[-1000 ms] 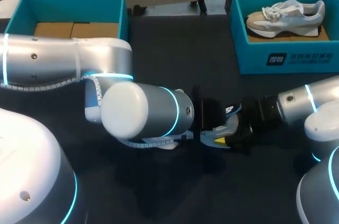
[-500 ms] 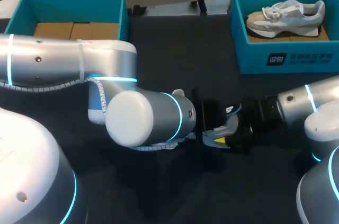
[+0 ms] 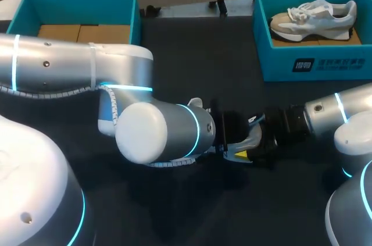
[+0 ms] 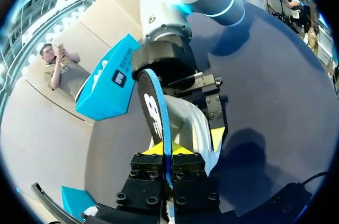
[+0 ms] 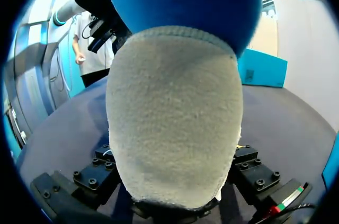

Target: Take the shoe out of the shoebox, open the shoe tongue, remove and reinsert the insole, then place the shoe into the shoebox

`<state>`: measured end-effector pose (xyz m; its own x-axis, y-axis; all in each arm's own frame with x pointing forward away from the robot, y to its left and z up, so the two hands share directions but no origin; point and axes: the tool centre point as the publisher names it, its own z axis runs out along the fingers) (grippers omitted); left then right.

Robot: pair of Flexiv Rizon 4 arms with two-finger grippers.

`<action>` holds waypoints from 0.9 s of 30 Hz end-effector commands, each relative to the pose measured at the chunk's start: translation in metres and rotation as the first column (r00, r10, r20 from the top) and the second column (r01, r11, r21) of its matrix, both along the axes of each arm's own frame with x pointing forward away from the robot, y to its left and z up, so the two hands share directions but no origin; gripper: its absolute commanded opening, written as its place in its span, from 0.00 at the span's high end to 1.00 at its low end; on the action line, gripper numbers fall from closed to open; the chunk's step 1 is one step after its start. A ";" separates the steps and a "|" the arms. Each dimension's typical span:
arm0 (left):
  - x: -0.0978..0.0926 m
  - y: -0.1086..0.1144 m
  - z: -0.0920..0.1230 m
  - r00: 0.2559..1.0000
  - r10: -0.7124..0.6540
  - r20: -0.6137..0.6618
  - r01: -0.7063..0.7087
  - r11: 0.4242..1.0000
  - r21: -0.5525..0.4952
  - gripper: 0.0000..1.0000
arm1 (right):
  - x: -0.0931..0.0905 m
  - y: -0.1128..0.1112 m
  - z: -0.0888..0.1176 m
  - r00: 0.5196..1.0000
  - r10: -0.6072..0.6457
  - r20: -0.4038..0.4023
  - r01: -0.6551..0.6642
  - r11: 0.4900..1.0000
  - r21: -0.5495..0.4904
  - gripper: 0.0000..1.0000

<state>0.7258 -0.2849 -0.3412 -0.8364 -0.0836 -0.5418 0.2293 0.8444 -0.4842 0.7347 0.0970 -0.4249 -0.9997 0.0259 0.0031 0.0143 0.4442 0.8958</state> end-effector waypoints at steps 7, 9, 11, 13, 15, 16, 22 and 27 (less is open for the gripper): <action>-0.001 -0.007 0.046 0.999 -0.004 0.039 0.007 0.997 -0.073 1.00 | 0.000 0.002 -0.004 1.000 -0.002 0.000 0.002 1.000 -0.003 1.00; 0.000 -0.010 0.056 0.999 -0.009 0.047 0.013 0.996 -0.086 1.00 | 0.000 0.002 -0.004 1.000 -0.002 0.000 0.002 1.000 -0.003 1.00; 0.001 -0.014 0.067 0.999 -0.014 0.048 0.019 0.994 -0.104 1.00 | 0.000 0.002 -0.004 1.000 -0.002 0.000 0.002 1.000 -0.003 1.00; 0.000 -0.017 0.078 0.998 -0.022 0.056 0.029 0.992 -0.122 1.00 | 0.000 0.002 -0.004 1.000 -0.002 0.000 0.002 1.000 -0.003 1.00; 0.000 -0.021 0.089 0.997 -0.043 0.058 0.050 0.989 -0.138 1.00 | 0.000 0.002 -0.004 1.000 -0.002 0.000 0.002 1.000 -0.003 1.00; -0.001 -0.023 0.095 0.997 -0.047 0.059 0.055 0.988 -0.145 1.00 | 0.000 0.002 -0.004 1.000 -0.002 0.000 0.002 1.000 -0.003 1.00; 0.001 -0.032 0.129 0.990 -0.139 -0.023 0.130 0.963 -0.238 1.00 | 0.000 0.002 -0.004 1.000 -0.002 0.000 0.002 1.000 -0.003 1.00; -0.002 -0.039 0.164 0.980 -0.199 -0.014 0.185 0.934 -0.307 1.00 | 0.000 0.002 -0.004 1.000 -0.002 0.000 0.002 1.000 -0.003 1.00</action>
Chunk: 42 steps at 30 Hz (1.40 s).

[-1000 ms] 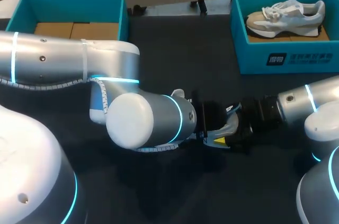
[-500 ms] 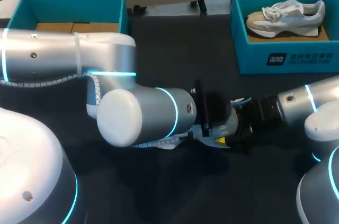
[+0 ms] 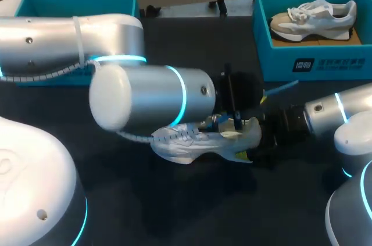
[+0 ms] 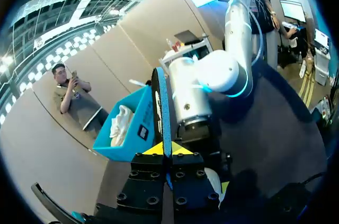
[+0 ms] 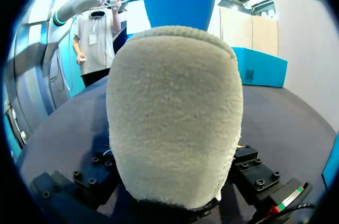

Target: Take the shoe out of the shoebox, open the shoe tongue, remove and reinsert the insole, then place the shoe into the shoebox

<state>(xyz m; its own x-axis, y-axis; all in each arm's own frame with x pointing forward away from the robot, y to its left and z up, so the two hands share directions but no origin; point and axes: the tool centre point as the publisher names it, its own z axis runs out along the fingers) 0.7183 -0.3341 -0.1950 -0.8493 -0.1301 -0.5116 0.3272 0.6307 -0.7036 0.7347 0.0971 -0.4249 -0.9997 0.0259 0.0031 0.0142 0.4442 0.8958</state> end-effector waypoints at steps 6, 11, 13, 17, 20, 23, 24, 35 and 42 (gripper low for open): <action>0.007 0.003 0.045 0.991 -0.131 -0.036 0.129 0.990 -0.059 1.00 | 0.000 0.002 -0.004 1.000 -0.002 0.000 0.002 1.000 -0.003 1.00; 0.007 0.001 0.060 0.986 -0.163 -0.031 0.161 0.985 -0.067 1.00 | 0.000 0.002 -0.004 1.000 -0.002 0.000 0.002 1.000 -0.003 1.00; 0.007 -0.002 0.061 0.984 -0.173 -0.036 0.170 0.983 -0.065 1.00 | 0.000 0.002 -0.004 1.000 -0.002 0.000 0.002 1.000 -0.003 1.00; 0.011 -0.009 0.062 0.977 -0.191 -0.096 0.188 0.981 -0.036 1.00 | 0.000 0.002 -0.004 1.000 -0.002 0.000 0.002 1.000 -0.003 1.00; 0.015 -0.012 0.064 0.965 -0.210 -0.158 0.208 0.978 -0.029 1.00 | 0.000 0.002 -0.004 1.000 -0.002 0.000 0.002 1.000 -0.003 1.00; 0.017 -0.014 0.069 0.953 -0.227 -0.202 0.225 0.974 -0.032 1.00 | 0.000 0.002 -0.004 1.000 -0.002 0.000 0.002 1.000 -0.003 1.00; 0.017 -0.014 0.070 0.952 -0.228 -0.204 0.226 0.974 -0.033 1.00 | 0.000 0.002 -0.004 1.000 -0.002 0.000 0.002 1.000 -0.003 1.00; 0.025 -0.013 0.099 0.900 -0.333 -0.281 0.314 0.943 -0.110 1.00 | 0.000 0.002 -0.004 1.000 -0.002 0.000 0.002 1.000 -0.003 1.00; 0.022 -0.010 0.112 0.830 -0.450 -0.331 0.416 0.893 -0.172 1.00 | 0.000 0.002 -0.004 1.000 -0.002 0.000 0.002 1.000 -0.003 1.00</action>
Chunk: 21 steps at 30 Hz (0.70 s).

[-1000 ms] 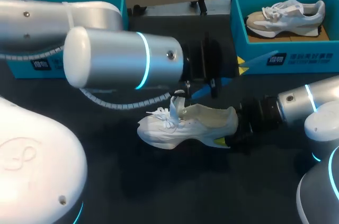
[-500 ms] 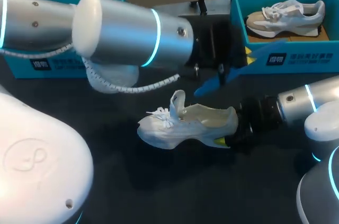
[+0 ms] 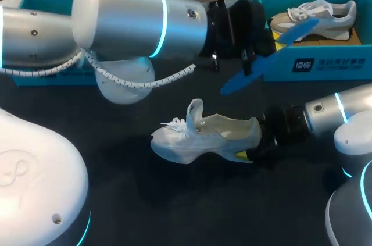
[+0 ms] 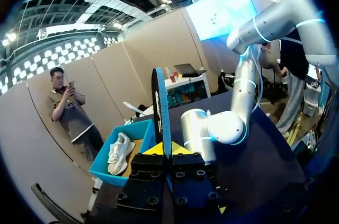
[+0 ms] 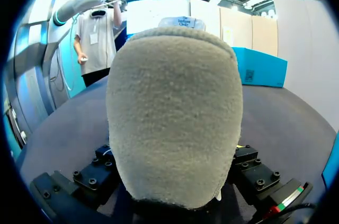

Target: Take the shoe out of the shoebox, open the shoe tongue, remove and reinsert the insole, then place the shoe into the shoebox

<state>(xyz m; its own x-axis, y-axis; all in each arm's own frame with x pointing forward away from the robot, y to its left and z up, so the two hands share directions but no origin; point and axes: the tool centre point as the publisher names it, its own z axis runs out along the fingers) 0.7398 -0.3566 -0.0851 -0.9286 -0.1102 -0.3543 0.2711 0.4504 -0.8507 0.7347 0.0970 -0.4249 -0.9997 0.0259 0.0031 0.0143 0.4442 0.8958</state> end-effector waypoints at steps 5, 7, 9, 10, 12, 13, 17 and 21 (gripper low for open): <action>-0.008 0.022 0.015 0.863 -0.459 -0.212 0.462 0.886 -0.038 1.00 | 0.000 0.002 -0.004 1.000 -0.002 0.000 0.002 1.000 -0.003 1.00; -0.012 0.027 0.021 0.841 -0.499 -0.211 0.494 0.866 -0.078 1.00 | 0.000 0.002 -0.004 1.000 -0.002 0.000 0.002 1.000 -0.003 1.00; -0.014 0.032 0.025 0.826 -0.523 -0.211 0.514 0.852 -0.100 1.00 | 0.000 0.002 -0.004 1.000 -0.002 0.000 0.002 1.000 -0.003 1.00; -0.015 0.034 0.028 0.819 -0.534 -0.209 0.521 0.845 -0.117 1.00 | 0.000 0.002 -0.004 1.000 -0.002 0.000 0.002 1.000 -0.003 1.00; -0.015 0.039 0.034 0.798 -0.564 -0.210 0.545 0.826 -0.147 1.00 | 0.000 0.002 -0.004 1.000 -0.002 0.000 0.002 1.000 -0.003 1.00; -0.015 0.040 0.037 0.789 -0.578 -0.210 0.556 0.816 -0.159 1.00 | 0.000 0.002 -0.004 1.000 -0.002 0.000 0.002 1.000 -0.003 1.00; -0.014 0.044 0.045 0.748 -0.623 -0.226 0.595 0.782 -0.187 1.00 | 0.000 0.002 -0.004 1.000 -0.002 0.000 0.002 1.000 -0.003 1.00; -0.012 0.044 0.048 0.686 -0.674 -0.274 0.641 0.738 -0.211 1.00 | 0.000 0.002 -0.004 1.000 -0.002 0.000 0.002 1.000 -0.003 1.00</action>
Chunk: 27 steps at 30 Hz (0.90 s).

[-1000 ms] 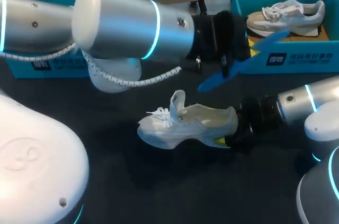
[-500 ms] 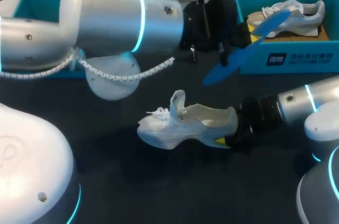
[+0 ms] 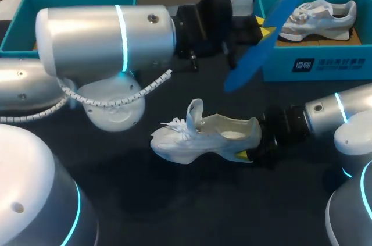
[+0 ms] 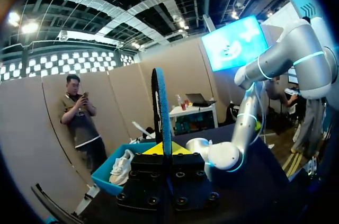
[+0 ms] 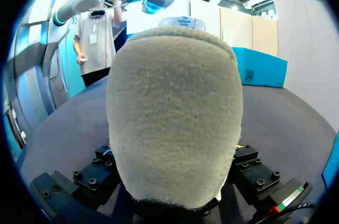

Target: Take the shoe out of the shoebox, open the shoe tongue, remove and reinsert the insole, then place the shoe into the shoebox

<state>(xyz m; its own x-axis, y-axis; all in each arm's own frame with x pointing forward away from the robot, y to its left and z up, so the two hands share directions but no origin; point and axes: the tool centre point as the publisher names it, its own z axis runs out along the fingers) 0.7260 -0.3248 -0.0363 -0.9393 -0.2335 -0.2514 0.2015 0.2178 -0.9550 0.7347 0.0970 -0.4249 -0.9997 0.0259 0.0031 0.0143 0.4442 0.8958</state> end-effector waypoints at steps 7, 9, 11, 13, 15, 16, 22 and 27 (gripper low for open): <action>0.018 0.005 0.004 0.495 -0.792 -0.357 0.844 0.536 -0.019 1.00 | 0.000 0.002 -0.004 1.000 -0.002 0.000 0.002 1.000 -0.003 1.00; 0.024 0.002 0.004 0.454 -0.804 -0.385 0.862 0.505 -0.037 1.00 | 0.000 0.002 -0.004 1.000 -0.002 0.000 0.002 1.000 -0.003 1.00; 0.028 0.000 0.004 0.404 -0.820 -0.405 0.882 0.466 -0.064 1.00 | 0.000 0.002 -0.004 1.000 -0.002 0.000 0.002 1.000 -0.003 1.00; 0.032 -0.001 0.003 0.350 -0.836 -0.422 0.902 0.423 -0.090 1.00 | 0.000 0.002 -0.004 1.000 -0.002 0.000 0.002 1.000 -0.003 1.00; 0.034 -0.001 0.002 0.289 -0.855 -0.430 0.919 0.373 -0.124 1.00 | 0.000 0.002 -0.004 1.000 -0.002 0.000 0.002 1.000 -0.003 1.00; 0.035 -0.001 0.001 0.254 -0.864 -0.434 0.927 0.346 -0.145 1.00 | 0.000 0.002 -0.004 1.000 -0.002 0.000 0.002 1.000 -0.003 1.00; 0.043 0.000 -0.001 0.070 -0.897 -0.436 0.942 0.203 -0.268 1.00 | 0.000 0.002 -0.004 1.000 -0.002 0.000 0.002 1.000 -0.003 1.00; 0.053 0.003 -0.002 0.030 -0.904 -0.426 0.933 0.178 -0.312 1.00 | 0.000 0.002 -0.004 1.000 -0.002 0.000 0.002 1.000 -0.003 1.00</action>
<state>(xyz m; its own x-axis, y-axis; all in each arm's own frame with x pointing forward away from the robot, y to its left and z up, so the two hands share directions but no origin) 0.7731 -0.3265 -0.0361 -0.9909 -0.0373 0.1290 -0.1342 0.2310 -0.9637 0.7346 0.0970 -0.4249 -0.9997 0.0259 0.0031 0.0143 0.4442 0.8958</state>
